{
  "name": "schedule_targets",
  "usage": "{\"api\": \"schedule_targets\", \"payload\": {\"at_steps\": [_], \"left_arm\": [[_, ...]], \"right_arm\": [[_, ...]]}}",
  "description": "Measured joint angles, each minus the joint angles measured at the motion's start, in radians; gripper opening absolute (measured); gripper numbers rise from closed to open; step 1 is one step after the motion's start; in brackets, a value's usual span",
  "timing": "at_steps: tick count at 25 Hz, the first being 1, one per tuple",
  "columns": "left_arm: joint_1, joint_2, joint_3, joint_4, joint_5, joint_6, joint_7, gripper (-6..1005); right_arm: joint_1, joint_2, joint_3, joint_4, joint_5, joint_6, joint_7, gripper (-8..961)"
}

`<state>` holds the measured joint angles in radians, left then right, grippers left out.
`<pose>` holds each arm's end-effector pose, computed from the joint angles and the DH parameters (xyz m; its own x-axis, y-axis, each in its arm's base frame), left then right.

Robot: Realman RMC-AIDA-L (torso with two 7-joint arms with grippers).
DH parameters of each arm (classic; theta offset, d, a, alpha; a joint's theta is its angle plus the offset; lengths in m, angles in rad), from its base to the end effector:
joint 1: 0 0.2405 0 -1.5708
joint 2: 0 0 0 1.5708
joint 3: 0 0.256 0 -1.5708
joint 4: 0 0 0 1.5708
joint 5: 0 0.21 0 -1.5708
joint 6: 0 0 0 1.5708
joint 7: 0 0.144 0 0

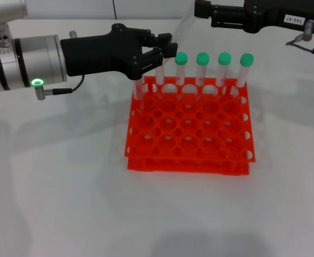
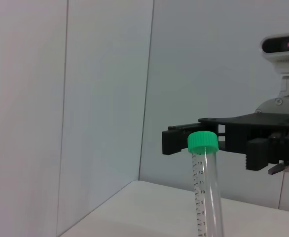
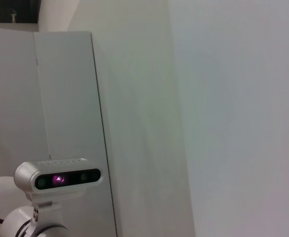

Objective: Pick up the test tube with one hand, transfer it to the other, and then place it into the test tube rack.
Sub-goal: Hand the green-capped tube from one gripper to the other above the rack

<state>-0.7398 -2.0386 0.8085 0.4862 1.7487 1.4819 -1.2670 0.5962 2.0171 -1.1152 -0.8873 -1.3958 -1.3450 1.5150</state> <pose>-0.1857 0.3814 -0.0099 0.7762 0.1465 0.6132 0.2953 -0.9438 -0.1483 0.1421 0.3905 0.0409 0.7055 -0.0649 -0.7057 -0.3146 -0.9210 -0.2297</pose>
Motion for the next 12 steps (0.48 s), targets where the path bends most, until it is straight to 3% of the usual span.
{"api": "schedule_targets", "payload": {"at_steps": [11,12], "left_arm": [[-0.003,0.000,0.000,0.000,0.000,0.000,0.000,195],[-0.003,0.000,0.000,0.000,0.000,0.000,0.000,196]], "right_arm": [[0.008,-0.002,0.000,0.010,0.000,0.001,0.006,781],[0.009,-0.002,0.000,0.010,0.000,0.001,0.006,733]]}}
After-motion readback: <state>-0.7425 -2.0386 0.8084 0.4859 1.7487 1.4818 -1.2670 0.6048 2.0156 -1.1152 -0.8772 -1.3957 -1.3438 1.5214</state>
